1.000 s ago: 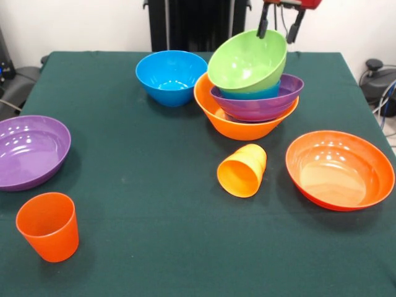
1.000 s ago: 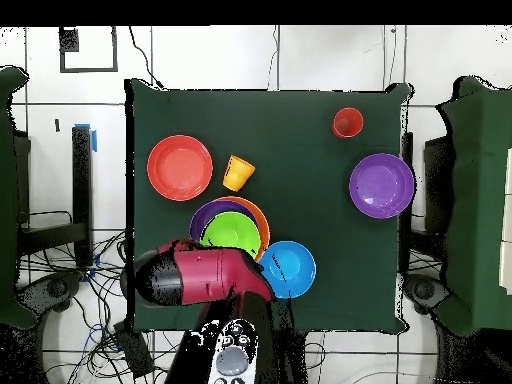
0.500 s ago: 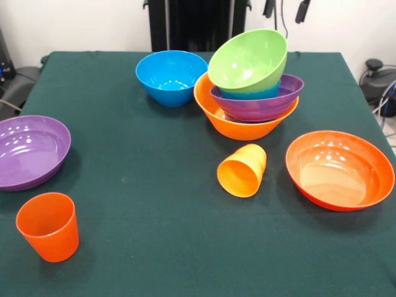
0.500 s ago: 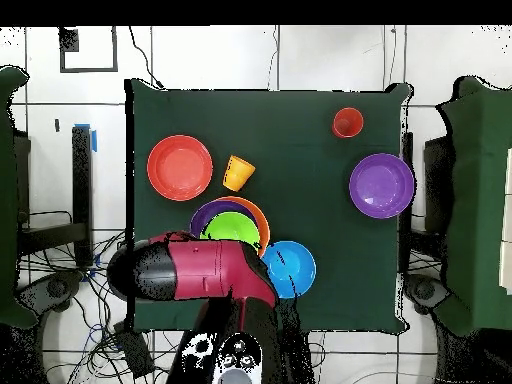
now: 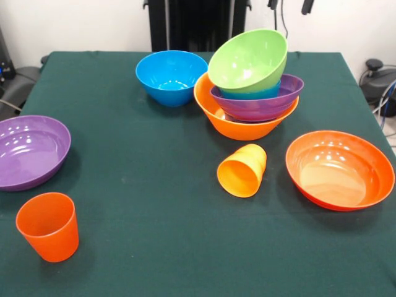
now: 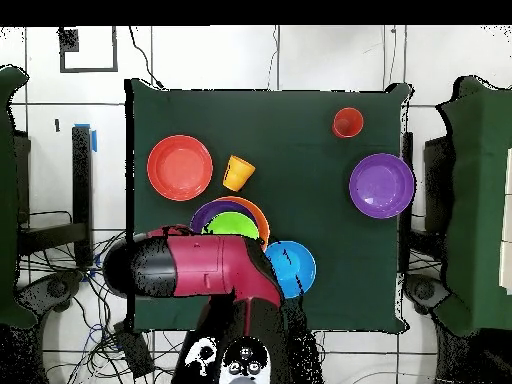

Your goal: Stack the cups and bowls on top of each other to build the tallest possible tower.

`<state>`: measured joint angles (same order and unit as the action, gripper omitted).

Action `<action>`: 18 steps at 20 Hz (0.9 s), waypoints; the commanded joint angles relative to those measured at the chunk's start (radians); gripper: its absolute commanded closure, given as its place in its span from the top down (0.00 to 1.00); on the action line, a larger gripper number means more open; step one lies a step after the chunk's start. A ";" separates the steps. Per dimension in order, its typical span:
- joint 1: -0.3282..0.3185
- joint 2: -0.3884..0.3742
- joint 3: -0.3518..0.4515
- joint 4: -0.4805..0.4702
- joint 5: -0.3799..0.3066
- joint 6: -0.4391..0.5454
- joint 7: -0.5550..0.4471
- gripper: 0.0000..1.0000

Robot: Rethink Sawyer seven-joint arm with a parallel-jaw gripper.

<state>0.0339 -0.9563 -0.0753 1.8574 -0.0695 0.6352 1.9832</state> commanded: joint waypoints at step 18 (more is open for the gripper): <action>-0.272 0.049 0.184 0.083 -0.183 -0.032 -0.170 1.00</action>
<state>-0.2004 -0.9519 -0.0173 1.8704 -0.1479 0.6352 1.9832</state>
